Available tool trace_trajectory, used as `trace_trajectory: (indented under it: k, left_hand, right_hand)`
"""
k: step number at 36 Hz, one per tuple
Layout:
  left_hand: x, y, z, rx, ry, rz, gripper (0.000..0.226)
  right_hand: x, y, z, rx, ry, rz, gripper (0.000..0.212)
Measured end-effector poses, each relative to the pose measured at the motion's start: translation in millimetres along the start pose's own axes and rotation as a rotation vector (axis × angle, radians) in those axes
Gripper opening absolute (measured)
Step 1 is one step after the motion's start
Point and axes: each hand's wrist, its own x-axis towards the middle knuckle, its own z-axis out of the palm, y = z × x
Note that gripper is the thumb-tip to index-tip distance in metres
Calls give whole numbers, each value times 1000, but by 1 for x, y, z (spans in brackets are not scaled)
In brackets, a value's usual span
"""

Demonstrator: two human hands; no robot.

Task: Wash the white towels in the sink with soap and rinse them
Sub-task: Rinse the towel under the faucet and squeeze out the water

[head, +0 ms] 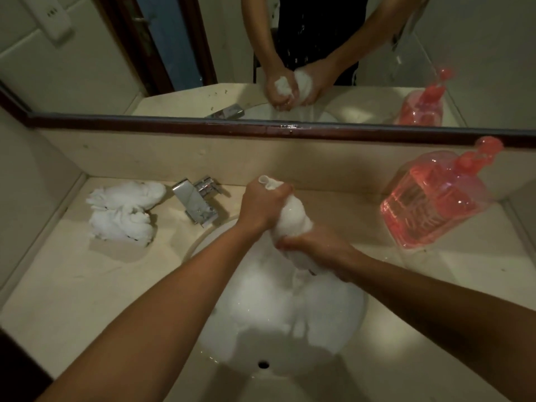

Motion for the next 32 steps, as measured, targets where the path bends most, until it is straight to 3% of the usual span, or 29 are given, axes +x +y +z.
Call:
trace_trajectory:
  k: [4, 5, 8, 11, 15, 19, 22, 24, 26, 28, 30, 32]
  left_hand:
    - [0, 13, -6, 6, 30, 56, 20]
    - [-1, 16, -9, -33, 42, 41, 19]
    - [-3, 20, -16, -200, 74, -58, 18]
    - [-7, 24, -19, -309, 79, -144, 26]
    - [-15, 31, -19, -448, 83, -283, 59]
    - [-20, 31, -29, -696, 85, -389, 125]
    - [-22, 32, -34, -693, 38, -349, 131]
    - [-24, 35, -40, -596, -72, -273, 125]
    - [-25, 36, -53, -499, -204, -155, 107]
    - [-24, 32, -67, -534, -234, -89, 89]
    - [-22, 24, -72, -638, -205, -45, 94]
    - [-20, 20, -67, -682, -254, 20, 115]
  right_hand:
    - [-4, -2, -7, -39, -48, -121, 34]
    - [-4, -4, -11, -73, -42, -157, 45]
    - [-4, -13, -25, -227, 51, -348, 114]
    - [-2, -20, -25, -572, 104, -555, 144]
    - [1, -24, -9, -912, 139, -522, 150]
    - [10, -10, -3, -867, 317, -615, 147]
    - [14, -3, 0, -824, 373, -679, 137]
    - [6, -13, -2, -696, 327, -623, 118]
    - [-3, -31, -8, -483, 233, -538, 85]
    - [-12, -43, -14, -117, 69, -434, 52]
    - [-17, -42, -17, 414, -187, -261, 55]
    - [-18, -34, -16, 762, -460, -76, 71]
